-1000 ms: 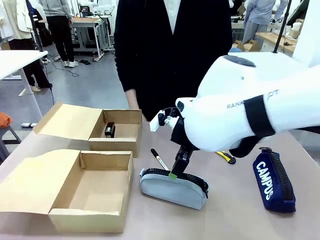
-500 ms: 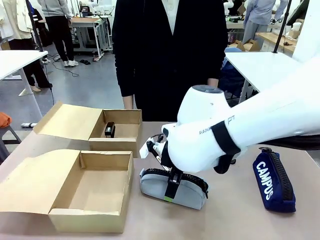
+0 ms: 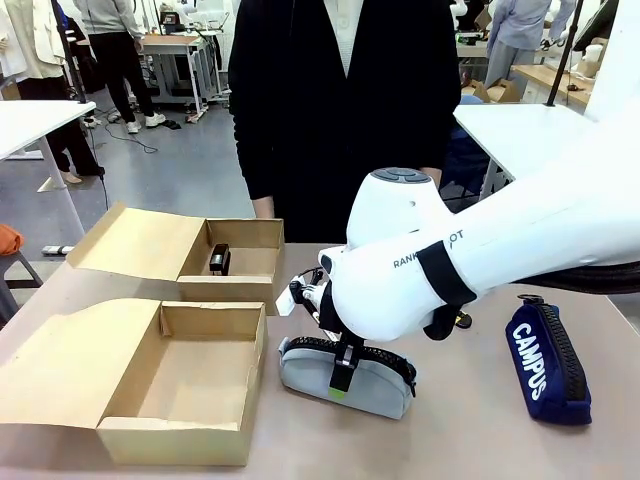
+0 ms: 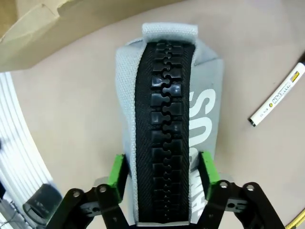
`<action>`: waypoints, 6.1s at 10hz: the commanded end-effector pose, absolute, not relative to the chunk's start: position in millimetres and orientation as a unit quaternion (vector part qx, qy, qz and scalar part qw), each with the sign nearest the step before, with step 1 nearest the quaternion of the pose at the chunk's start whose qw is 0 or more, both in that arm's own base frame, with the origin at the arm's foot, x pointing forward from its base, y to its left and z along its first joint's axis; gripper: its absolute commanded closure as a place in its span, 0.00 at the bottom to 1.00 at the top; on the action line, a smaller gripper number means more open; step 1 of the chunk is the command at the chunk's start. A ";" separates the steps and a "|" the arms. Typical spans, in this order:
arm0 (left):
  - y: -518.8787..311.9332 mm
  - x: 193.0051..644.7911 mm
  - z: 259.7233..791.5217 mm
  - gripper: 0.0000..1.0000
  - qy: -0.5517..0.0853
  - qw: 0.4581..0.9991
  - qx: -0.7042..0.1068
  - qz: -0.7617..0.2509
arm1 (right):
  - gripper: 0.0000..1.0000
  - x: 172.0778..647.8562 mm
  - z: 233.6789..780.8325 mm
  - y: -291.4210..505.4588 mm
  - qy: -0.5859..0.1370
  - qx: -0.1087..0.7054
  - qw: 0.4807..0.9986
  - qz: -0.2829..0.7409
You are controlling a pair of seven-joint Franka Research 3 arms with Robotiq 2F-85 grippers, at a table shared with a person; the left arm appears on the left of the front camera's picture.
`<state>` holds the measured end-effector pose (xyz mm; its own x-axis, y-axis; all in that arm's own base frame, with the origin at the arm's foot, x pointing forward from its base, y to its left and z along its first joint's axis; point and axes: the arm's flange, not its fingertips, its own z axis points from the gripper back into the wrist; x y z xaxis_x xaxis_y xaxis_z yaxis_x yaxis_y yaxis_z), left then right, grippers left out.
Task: Place items inside the box.
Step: Pick up a Pencil pouch or Stapler and place it inside the Mailer Box closest to the robot.
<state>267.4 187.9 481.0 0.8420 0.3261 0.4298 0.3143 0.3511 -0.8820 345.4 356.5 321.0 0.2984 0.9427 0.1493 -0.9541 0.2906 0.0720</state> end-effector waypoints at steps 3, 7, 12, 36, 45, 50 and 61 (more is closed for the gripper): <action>187.7 267.2 482.6 0.00 -0.291 0.766 -0.573 -0.004 | 1.00 342.2 334.7 355.0 -0.024 0.068 0.813 0.577; 187.7 267.2 482.6 0.00 -0.291 0.766 -0.573 -0.004 | 1.00 338.6 349.3 351.9 -0.009 0.072 0.835 0.546; 187.7 267.2 482.6 0.00 -0.291 0.766 -0.573 -0.004 | 1.00 278.8 484.4 318.1 -0.061 0.099 0.930 0.348; 187.7 267.2 482.6 0.00 -0.291 0.766 -0.573 -0.004 | 0.91 277.5 459.8 577.7 -0.102 0.153 0.983 0.031; 187.7 267.2 482.6 0.00 -0.291 0.766 -0.573 -0.004 | 0.91 317.4 376.3 612.0 -0.067 0.090 0.993 0.037; 187.7 267.2 482.6 0.00 -0.291 0.766 -0.573 -0.004 | 0.33 316.1 351.1 610.1 -0.048 0.061 0.996 0.043; 187.7 267.2 482.6 0.00 -0.291 0.766 -0.573 -0.004 | 0.00 272.3 479.6 406.4 -0.008 0.081 0.965 0.248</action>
<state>266.4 188.5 481.2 0.8406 0.3261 0.4325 0.3170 0.3513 -0.8810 282.8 489.8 456.9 0.9241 0.3770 0.0622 -0.3821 0.9109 0.1557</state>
